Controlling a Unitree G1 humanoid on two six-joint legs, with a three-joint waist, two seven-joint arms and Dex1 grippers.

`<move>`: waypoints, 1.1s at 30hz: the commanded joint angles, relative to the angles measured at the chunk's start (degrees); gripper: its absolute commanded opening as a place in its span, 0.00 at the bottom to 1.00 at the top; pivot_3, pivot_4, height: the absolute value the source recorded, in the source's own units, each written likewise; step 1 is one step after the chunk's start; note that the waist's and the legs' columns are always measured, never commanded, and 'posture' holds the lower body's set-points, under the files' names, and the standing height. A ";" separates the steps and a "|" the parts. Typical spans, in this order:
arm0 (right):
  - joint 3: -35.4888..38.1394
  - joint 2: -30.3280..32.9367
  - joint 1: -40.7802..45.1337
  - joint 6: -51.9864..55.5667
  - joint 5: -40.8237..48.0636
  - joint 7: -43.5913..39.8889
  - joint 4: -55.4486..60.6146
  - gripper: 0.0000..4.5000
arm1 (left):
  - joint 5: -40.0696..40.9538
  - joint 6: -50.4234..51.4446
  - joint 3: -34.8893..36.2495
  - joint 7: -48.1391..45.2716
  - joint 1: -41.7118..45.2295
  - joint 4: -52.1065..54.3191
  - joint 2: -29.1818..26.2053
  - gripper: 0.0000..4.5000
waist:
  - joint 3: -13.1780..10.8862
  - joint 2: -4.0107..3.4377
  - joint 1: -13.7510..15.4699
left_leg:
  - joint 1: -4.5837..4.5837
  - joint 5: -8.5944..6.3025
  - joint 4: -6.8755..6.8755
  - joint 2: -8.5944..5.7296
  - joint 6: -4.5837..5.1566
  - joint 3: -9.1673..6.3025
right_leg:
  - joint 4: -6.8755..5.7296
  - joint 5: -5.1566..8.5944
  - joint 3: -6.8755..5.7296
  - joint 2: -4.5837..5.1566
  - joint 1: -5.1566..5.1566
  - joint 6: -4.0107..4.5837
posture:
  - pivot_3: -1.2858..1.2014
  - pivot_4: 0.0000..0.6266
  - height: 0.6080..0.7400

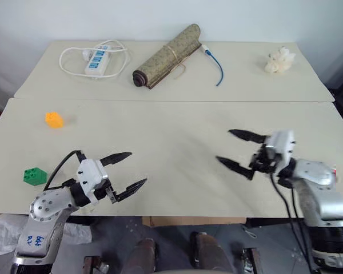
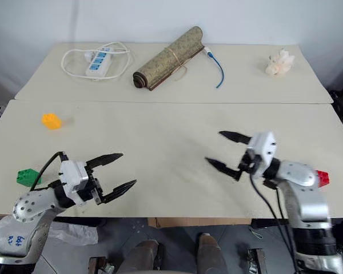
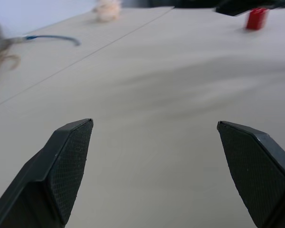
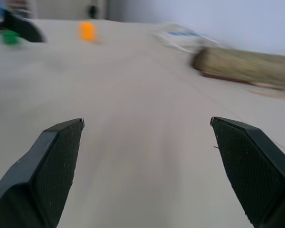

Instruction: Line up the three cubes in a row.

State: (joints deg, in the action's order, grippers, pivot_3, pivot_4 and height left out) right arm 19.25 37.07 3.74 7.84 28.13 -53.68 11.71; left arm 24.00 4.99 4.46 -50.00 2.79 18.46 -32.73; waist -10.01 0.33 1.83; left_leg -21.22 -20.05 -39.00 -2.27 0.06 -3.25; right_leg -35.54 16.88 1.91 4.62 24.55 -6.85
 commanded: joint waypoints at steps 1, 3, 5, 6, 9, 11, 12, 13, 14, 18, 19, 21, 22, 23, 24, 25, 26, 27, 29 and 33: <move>14.80 0.84 -7.39 0.98 1.04 6.78 3.34 1.00 | 0.35 -0.48 -4.11 -4.56 6.58 -5.32 1.10 0.99 | 0.01 -0.01 0.03 | 0.02 -0.01 -0.02 -0.01 0.02 0.04 | 0.00 0.00 -0.01 -0.03 -0.01 0.00 | 0.52 0.24 1.00; 22.49 -0.35 -12.10 1.37 1.65 10.70 3.45 1.00 | -0.43 -1.26 -6.23 -6.54 10.45 -9.32 2.19 0.99 | 0.03 -0.05 -0.14 | 0.05 -0.02 -0.01 -0.03 0.06 0.13 | -0.01 -0.01 -0.04 -0.06 -0.01 -0.03 | 0.52 0.24 1.00; 30.14 -2.26 -16.99 2.44 2.92 14.55 2.13 1.00 | -0.97 -2.15 -7.67 -7.86 13.02 -12.47 3.33 0.99 | 0.03 -0.05 -0.29 | 0.09 -0.04 0.01 -0.02 0.09 0.29 | -0.06 -0.04 -0.07 -0.12 0.00 -0.08 | 0.52 0.24 1.00; 32.83 -3.15 -19.57 3.54 4.09 15.37 1.67 1.00 | -1.06 -2.37 -8.13 -8.32 13.65 -13.36 3.80 0.99 | 0.03 -0.05 -0.56 | 0.12 -0.04 0.03 -0.01 0.10 0.34 | -0.05 -0.04 -0.06 -0.13 0.00 -0.08 | 0.52 0.24 1.00; 36.91 -6.29 -26.39 5.35 5.70 16.95 1.84 1.00 | -1.13 -2.43 -9.16 -9.08 13.76 -13.82 4.70 0.99 | 0.04 -0.05 -1.15 | 0.26 -0.07 0.14 0.08 0.15 0.55 | -0.05 -0.04 0.10 -0.19 0.00 -0.09 | 0.52 0.24 1.00; 37.58 -8.60 -30.04 5.81 5.95 17.62 1.32 1.00 | -0.85 -2.02 -9.62 -9.60 13.26 -13.45 5.02 0.99 | 0.04 -0.05 -1.60 | 0.34 -0.08 0.13 0.11 0.18 0.62 | -0.07 -0.04 0.19 -0.18 -0.01 -0.09 | 0.52 0.24 1.00; 37.45 -9.41 -31.38 6.39 6.32 17.74 0.98 1.00 | -0.66 -1.75 -9.75 -9.77 13.06 -13.24 5.13 0.99 | 0.04 -0.06 -1.81 | 0.41 -0.12 0.13 0.11 0.25 0.63 | -0.09 -0.04 0.23 -0.17 -0.06 -0.09 | 0.52 0.24 1.00; 37.27 -9.77 -32.13 6.78 6.70 17.77 0.83 1.00 | -0.57 -1.61 -9.79 -9.83 12.89 -13.04 5.17 0.99 | 0.05 -0.07 -1.93 | 0.48 -0.18 0.15 0.11 0.35 0.64 | -0.10 -0.04 0.30 -0.15 -0.12 -0.09 | 0.52 0.24 1.00; 36.86 -9.99 -32.71 6.58 6.57 17.73 0.81 1.00 | -0.58 -1.59 -9.79 -9.87 12.79 -12.92 5.17 0.99 | 0.05 -0.08 -2.03 | 0.57 -0.21 0.17 0.11 0.40 0.65 | -0.12 -0.04 0.41 -0.15 -0.17 -0.09 | 0.52 0.24 1.00; 36.41 -7.63 -28.80 12.71 11.53 22.68 4.43 1.00 | 0.59 -1.11 -8.71 -10.27 12.49 -12.17 4.85 0.99 | 0.06 -0.10 -2.28 | 1.04 -0.21 0.45 0.10 0.42 0.77 | -0.11 -0.04 0.82 -0.15 -0.47 -0.09 | 0.52 0.24 1.00; 36.59 -6.62 -27.10 14.43 12.67 24.43 4.94 1.00 | 0.86 -1.00 -8.53 -10.32 12.53 -12.16 4.87 0.99 | 0.07 -0.12 -2.45 | 1.08 -0.20 0.46 0.11 0.42 0.77 | -0.11 -0.04 0.83 -0.15 -0.51 -0.08 | 0.52 0.24 1.00; 36.58 -2.14 -23.32 23.46 17.97 27.87 4.57 1.00 | 0.74 -1.34 -8.60 -10.41 12.58 -12.31 5.11 0.99 | 0.12 -0.20 -2.58 | 1.08 -0.19 0.45 0.10 0.43 0.77 | -0.12 -0.04 0.84 -0.13 -0.51 -0.09 | 0.52 0.24 1.00; 35.79 0.55 -22.72 28.18 18.49 29.31 4.49 1.00 | 0.49 -1.75 -8.67 -10.46 12.56 -12.44 5.26 0.99 | 0.14 -0.24 -2.42 | 1.08 -0.19 0.45 0.09 0.43 0.76 | -0.12 -0.04 0.83 -0.12 -0.51 -0.09 | 0.52 0.24 1.00; 35.37 2.52 -21.59 31.68 19.07 31.15 4.29 1.00 | 0.20 -2.18 -8.73 -10.40 12.54 -12.59 5.44 0.99 | 0.14 -0.25 -2.12 | 1.06 -0.18 0.46 0.09 0.42 0.72 | -0.11 -0.04 0.81 -0.11 -0.51 -0.09 | 0.52 0.24 1.00; 34.93 4.04 -20.87 34.18 19.16 32.54 4.19 1.00 | -0.05 -2.49 -8.75 -10.23 12.46 -12.71 5.64 0.99 | 0.14 -0.24 -1.87 | 1.06 -0.17 0.53 0.10 0.40 0.67 | -0.09 -0.02 0.78 -0.13 -0.50 -0.06 | 0.52 0.24 1.00; 34.53 5.03 -20.14 35.82 19.29 33.43 4.17 1.00 | -0.22 -2.70 -8.77 -9.99 12.39 -12.79 5.84 0.99 | 0.13 -0.22 -1.50 | 1.05 -0.14 0.58 0.13 0.36 0.60 | -0.06 -0.01 0.71 -0.15 -0.50 -0.04 | 0.52 0.24 1.00; 34.23 5.58 -19.24 37.28 19.77 34.04 4.01 1.00 | -0.34 -2.82 -8.81 -9.76 12.28 -12.81 6.01 0.99 | 0.13 -0.22 -1.06 | 0.99 -0.11 0.61 0.12 0.31 0.47 | -0.02 0.00 0.61 -0.14 -0.50 -0.02 | 0.52 0.24 1.00; 33.57 6.10 -18.38 38.48 19.72 34.53 3.72 1.00 | -0.48 -2.90 -8.93 -9.57 12.21 -12.83 6.19 0.99 | 0.13 -0.22 -0.72 | 0.98 -0.08 0.66 0.12 0.25 0.46 | 0.01 0.00 0.58 -0.15 -0.50 -0.01 | 0.52 0.24 1.00; 31.57 6.71 -17.12 40.65 18.91 35.12 3.19 1.00 | -0.67 -3.09 -9.14 -9.29 11.65 -12.41 6.38 0.99 | 0.13 -0.22 -0.37 | 0.96 -0.05 0.69 0.11 0.21 0.48 | 0.06 0.01 0.58 -0.15 -0.50 -0.01 | 0.52 0.24 1.00; 27.62 7.08 -16.35 42.58 16.09 34.95 2.08 1.00 | -0.79 -3.07 -8.93 -8.84 10.48 -11.31 6.11 0.99 | 0.13 -0.22 -0.46 | 0.95 -0.04 0.68 0.05 0.25 0.61 | 0.13 -0.02 0.66 -0.12 -0.50 -0.07 | 0.52 0.24 1.00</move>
State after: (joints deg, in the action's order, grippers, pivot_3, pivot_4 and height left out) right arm 46.84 42.77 -12.80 50.13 45.11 -18.94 13.66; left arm 23.24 2.75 -4.99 -59.21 13.48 4.54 -26.45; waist -9.88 0.11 1.37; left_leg -20.27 -20.09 -38.32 -2.22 0.32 -2.62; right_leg -35.40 16.86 2.58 4.50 24.06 -6.92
